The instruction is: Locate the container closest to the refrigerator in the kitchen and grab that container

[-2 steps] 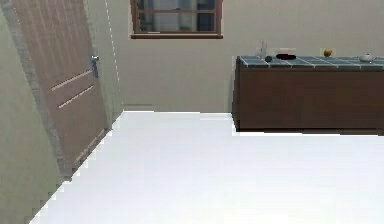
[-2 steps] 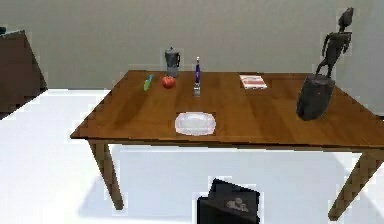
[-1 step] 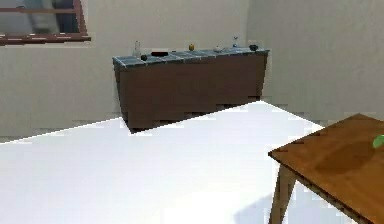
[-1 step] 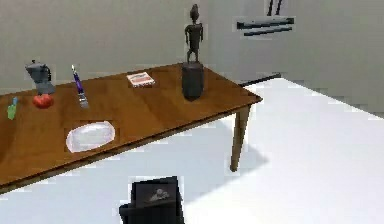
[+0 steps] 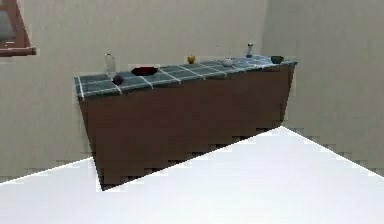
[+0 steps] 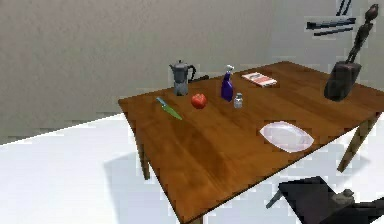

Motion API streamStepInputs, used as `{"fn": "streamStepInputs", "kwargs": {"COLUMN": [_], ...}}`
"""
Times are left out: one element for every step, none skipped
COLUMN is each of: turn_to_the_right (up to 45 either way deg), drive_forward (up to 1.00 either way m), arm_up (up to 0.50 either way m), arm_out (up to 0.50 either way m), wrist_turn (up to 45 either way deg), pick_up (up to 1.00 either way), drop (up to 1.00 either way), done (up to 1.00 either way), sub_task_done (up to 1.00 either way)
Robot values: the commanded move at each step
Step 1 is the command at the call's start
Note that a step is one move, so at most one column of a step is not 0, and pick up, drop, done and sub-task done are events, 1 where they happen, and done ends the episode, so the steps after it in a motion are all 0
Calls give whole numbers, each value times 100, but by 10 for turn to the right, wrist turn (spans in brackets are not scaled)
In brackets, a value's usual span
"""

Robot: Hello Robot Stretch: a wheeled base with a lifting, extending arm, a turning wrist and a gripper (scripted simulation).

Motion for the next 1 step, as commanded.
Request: {"fn": "streamStepInputs", "kwargs": {"turn_to_the_right": [60], "drive_forward": [0], "arm_up": [0], "arm_out": [0], "wrist_turn": [0], "pick_up": [0], "drop": [0], "done": [0], "sub_task_done": [0]}}
